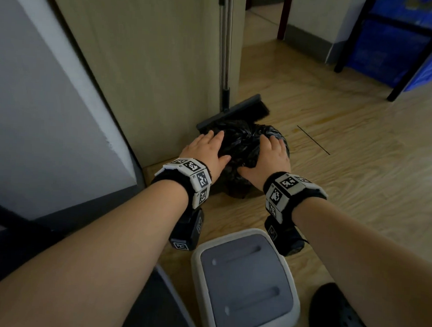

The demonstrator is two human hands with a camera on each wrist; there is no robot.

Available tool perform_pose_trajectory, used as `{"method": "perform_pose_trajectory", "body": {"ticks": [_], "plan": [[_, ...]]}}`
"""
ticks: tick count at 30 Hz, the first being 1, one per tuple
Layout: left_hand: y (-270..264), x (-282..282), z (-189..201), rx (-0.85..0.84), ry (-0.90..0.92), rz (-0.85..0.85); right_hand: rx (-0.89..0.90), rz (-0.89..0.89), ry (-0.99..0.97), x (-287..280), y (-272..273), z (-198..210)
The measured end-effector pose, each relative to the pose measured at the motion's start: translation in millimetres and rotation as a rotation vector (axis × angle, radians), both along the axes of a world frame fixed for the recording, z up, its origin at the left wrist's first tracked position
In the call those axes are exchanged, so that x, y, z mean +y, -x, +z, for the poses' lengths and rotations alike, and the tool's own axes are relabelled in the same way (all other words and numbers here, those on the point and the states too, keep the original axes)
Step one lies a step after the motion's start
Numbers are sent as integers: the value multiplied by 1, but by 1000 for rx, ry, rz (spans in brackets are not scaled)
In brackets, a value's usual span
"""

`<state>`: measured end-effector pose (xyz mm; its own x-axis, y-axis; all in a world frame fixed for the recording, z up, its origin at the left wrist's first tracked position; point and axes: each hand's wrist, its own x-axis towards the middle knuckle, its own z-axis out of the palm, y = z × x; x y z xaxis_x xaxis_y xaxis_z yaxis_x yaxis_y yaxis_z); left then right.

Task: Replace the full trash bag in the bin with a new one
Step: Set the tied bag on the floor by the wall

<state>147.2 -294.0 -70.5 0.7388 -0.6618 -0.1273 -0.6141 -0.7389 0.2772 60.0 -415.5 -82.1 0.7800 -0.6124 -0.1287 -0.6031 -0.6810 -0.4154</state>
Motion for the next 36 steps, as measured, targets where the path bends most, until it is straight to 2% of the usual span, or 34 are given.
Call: {"method": "perform_pose_trajectory", "body": {"ticks": [7, 15, 23, 36], "plan": [[60, 72, 50, -5, -44, 53, 10, 107, 48, 67, 43, 60], [137, 157, 89, -42, -41, 135, 38, 277, 115, 140, 106, 105], [199, 238, 105, -11, -6, 270, 24, 370, 75, 213, 150, 120], [260, 359, 98, 48, 17, 577, 48, 592, -13, 319, 183, 119]]}}
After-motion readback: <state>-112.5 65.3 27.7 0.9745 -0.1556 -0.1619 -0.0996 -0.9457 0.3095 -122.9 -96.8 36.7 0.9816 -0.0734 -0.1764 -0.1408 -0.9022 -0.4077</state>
